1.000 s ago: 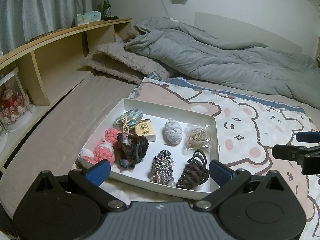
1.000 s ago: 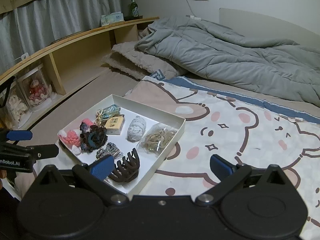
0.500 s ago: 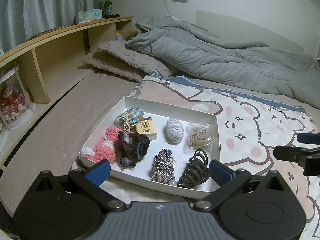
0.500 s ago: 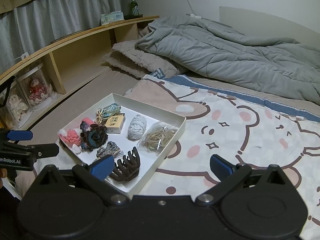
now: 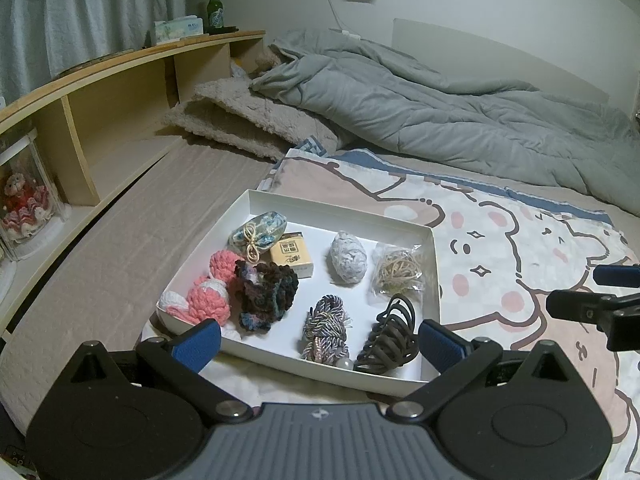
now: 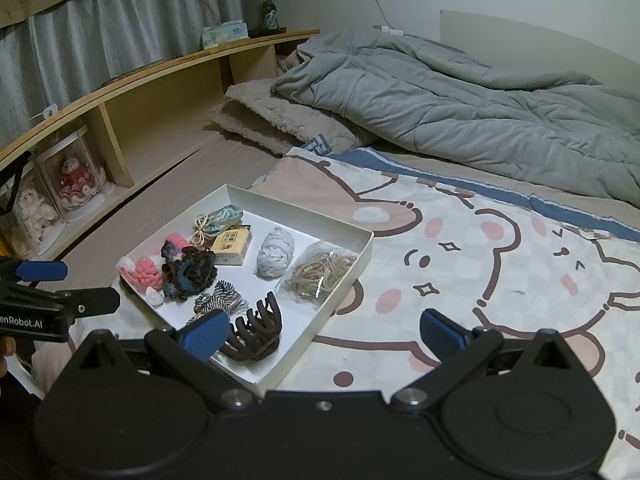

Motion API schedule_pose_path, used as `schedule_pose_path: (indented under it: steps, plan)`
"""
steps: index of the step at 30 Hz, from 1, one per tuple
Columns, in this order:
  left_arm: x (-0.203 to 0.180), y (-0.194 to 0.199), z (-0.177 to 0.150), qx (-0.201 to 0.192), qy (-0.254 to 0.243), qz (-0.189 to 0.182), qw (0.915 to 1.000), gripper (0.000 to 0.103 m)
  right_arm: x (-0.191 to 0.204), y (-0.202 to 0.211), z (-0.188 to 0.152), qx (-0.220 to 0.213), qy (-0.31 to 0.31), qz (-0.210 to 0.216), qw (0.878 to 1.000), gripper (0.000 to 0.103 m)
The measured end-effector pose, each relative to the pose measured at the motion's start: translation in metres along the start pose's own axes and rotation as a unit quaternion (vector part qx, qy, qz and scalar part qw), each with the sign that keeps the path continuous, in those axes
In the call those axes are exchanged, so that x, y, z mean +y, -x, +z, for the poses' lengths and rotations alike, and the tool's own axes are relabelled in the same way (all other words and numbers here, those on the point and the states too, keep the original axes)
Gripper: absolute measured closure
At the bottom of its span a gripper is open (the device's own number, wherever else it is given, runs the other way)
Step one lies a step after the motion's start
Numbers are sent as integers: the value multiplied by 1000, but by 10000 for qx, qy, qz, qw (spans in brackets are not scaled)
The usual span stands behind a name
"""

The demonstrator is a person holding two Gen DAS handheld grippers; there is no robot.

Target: Organize objects

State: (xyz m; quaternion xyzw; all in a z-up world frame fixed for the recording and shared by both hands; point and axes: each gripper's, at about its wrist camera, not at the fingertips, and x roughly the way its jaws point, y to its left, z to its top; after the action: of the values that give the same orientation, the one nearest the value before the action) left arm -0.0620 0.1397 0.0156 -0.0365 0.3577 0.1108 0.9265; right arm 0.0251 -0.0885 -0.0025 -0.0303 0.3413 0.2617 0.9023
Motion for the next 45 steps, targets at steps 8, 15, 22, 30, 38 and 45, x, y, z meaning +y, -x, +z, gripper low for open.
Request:
schedule_pose_path:
  steps: [8,15,22,30,38,45]
  plan:
    - [0,-1,-1,5,-11,17,10000,0,0,-1,0,16,1,19,10000,0]
    - [0,-2,0,14,-24,14,10000,0,0,-2,0,29,-5,25,10000,0]
    - [0,-3,-1,38,-16,16,10000,0,0,-2,0,26,-6,22,10000,0]
    - [-1,-2,-1,48,-30,22,10000,0,0,-2,0,25,-6,27,10000,0]
    - [-1,-2,-1,57,-24,21,10000,0,0,-1,0,27,-7,29,10000,0]
    - [-1,-2,-1,68,-24,21,10000,0,0,-1,0,24,-12,29,10000,0]
